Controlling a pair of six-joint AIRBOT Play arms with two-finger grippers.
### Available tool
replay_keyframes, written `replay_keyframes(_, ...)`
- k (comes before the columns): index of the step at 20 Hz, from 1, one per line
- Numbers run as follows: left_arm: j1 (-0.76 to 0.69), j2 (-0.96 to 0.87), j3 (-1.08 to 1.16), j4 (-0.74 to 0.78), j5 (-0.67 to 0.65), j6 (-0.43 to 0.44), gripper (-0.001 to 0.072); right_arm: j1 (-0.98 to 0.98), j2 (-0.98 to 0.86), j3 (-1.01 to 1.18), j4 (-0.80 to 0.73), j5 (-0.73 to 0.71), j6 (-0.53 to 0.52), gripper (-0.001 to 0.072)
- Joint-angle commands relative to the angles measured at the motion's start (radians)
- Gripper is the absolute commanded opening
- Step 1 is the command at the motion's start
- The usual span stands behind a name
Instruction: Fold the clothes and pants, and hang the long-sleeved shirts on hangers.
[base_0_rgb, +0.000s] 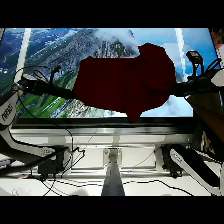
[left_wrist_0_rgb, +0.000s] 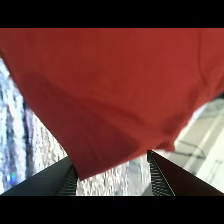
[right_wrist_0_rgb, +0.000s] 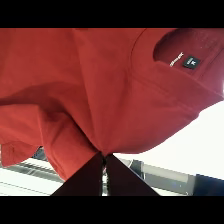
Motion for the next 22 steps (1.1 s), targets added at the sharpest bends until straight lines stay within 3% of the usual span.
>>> replay_keyframes(1,0.004,-0.002,0.021,-0.002,-0.116,0.015,0.0473,0.000,0.001,0.001,0.000,0.000,0.000,0.0011)
replay_keyframes(5,0.004,-0.002,0.069,-0.002,-0.200,0.015,0.0473,0.000,0.001,0.001,0.001,-0.002,0.000,0.0010)
replay_keyframes(13,0.013,-0.003,0.093,0.055,-0.187,0.014,0.0467,0.000,0.001,0.001,0.000,-0.002,0.000,0.0011)
replay_keyframes(18,0.087,-0.003,0.093,0.268,-0.101,-0.172,0.0470,0.000,0.001,0.001,0.000,-0.002,0.000,0.0011)
replay_keyframes(22,0.115,-0.020,0.091,0.241,-0.087,-0.264,0.0470,0.000,0.001,0.001,0.000,-0.005,0.000,0.0011)
